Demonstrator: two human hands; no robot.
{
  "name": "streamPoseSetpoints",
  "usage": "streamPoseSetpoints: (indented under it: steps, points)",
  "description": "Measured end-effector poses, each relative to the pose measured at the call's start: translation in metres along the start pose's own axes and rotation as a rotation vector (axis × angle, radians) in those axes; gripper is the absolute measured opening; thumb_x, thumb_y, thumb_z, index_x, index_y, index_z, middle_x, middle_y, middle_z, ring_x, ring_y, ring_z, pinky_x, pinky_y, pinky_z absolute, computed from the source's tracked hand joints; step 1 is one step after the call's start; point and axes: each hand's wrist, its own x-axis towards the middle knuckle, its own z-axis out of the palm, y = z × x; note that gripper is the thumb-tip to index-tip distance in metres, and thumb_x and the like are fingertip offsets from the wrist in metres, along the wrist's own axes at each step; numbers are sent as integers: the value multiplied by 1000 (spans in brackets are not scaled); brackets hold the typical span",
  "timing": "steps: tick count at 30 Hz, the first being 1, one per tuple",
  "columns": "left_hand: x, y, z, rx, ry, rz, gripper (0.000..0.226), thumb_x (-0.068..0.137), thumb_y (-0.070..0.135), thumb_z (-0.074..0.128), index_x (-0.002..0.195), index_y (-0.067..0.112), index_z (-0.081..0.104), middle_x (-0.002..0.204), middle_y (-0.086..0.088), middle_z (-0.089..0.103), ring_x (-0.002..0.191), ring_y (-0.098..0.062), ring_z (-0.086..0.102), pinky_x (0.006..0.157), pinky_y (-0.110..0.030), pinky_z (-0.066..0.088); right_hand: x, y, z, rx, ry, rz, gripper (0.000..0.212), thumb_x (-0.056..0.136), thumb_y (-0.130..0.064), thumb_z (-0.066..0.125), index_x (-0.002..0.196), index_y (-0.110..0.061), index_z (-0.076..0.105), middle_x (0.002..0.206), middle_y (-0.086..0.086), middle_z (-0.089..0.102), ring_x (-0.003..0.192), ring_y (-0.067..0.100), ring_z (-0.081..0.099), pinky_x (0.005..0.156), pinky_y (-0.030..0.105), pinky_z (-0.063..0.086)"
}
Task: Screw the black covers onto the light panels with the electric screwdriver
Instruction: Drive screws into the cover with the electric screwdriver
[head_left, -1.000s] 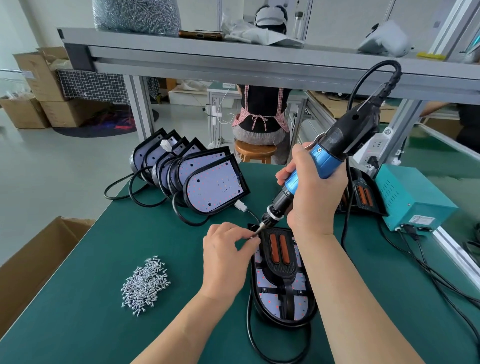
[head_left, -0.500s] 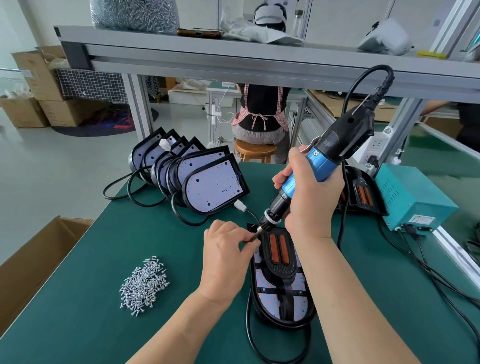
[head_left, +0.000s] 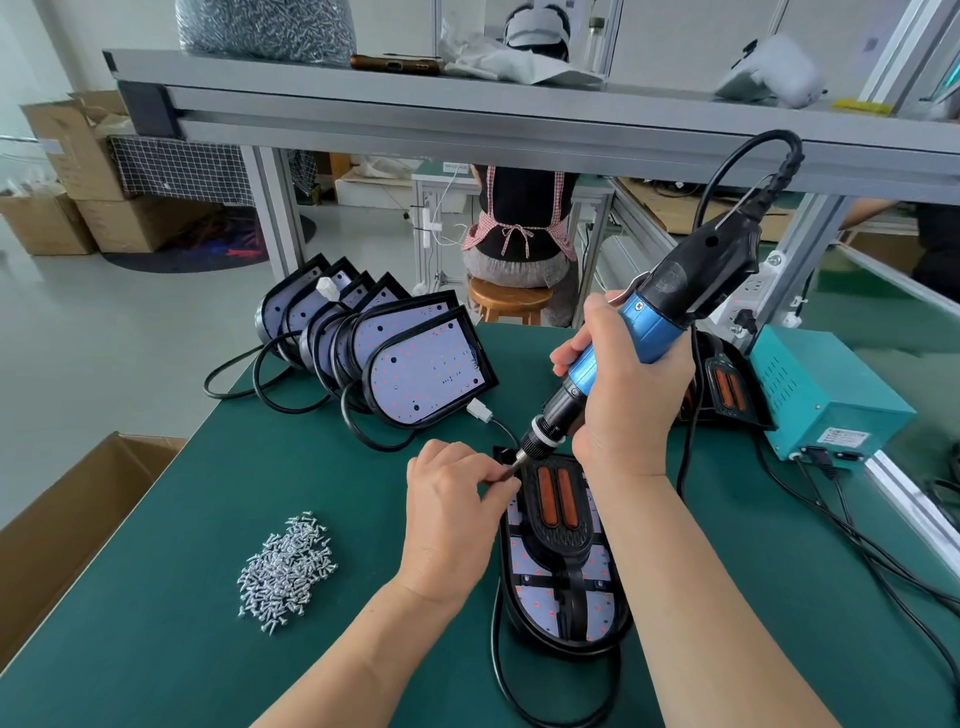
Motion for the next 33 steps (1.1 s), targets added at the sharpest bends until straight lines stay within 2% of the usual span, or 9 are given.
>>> streamPoseSetpoints:
  steps: [33]
  points:
    - [-1,2,1,-10,-1,-5,11,74,14,85,71,18,75,72,12,60,83,-17,49,81,-35,40,3,-1,-5,3,16,10,21,86,-11,67,99,-6,51,55,0,54,45,20,56,50,29,50]
